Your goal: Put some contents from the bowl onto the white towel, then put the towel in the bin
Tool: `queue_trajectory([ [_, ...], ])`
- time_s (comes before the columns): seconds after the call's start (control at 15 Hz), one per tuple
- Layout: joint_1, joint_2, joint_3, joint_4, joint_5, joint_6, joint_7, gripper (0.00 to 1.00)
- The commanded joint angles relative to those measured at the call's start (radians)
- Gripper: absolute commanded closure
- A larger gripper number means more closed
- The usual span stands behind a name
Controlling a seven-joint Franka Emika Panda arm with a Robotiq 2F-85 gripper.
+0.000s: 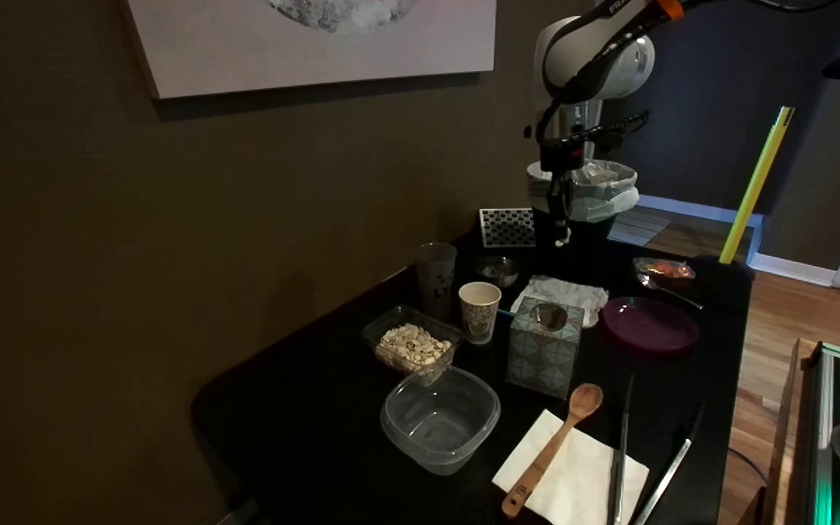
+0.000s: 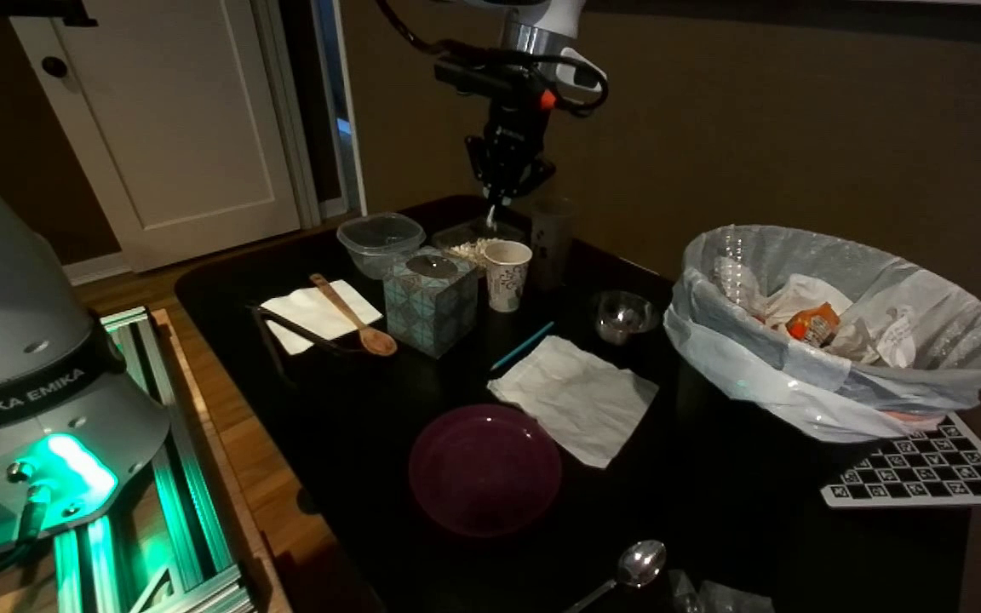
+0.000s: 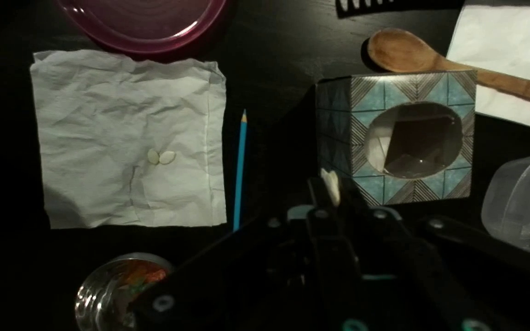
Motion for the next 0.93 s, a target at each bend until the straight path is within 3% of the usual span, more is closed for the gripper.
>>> queue_trajectory([
  [0.0, -0.031, 0.009, -0.046, -0.046, -0.050, 0.064, -0.063, 0.97],
  [0.2, -0.064, 0.020, -0.086, -0.100, -0.089, 0.170, -0.103, 0.97],
  [0.53, -0.113, 0.095, -0.113, -0.169, -0.067, 0.460, -0.120, 0.97],
  [0.6, -0.108, 0.062, -0.106, -0.147, -0.077, 0.379, -0.107, 0.90],
  [0.8, -0.119, 0.095, -0.104, -0.160, -0.078, 0.441, -0.106, 0.90],
  [0.87, -0.119, 0.097, -0.104, -0.160, -0.078, 0.442, -0.106, 0.97],
])
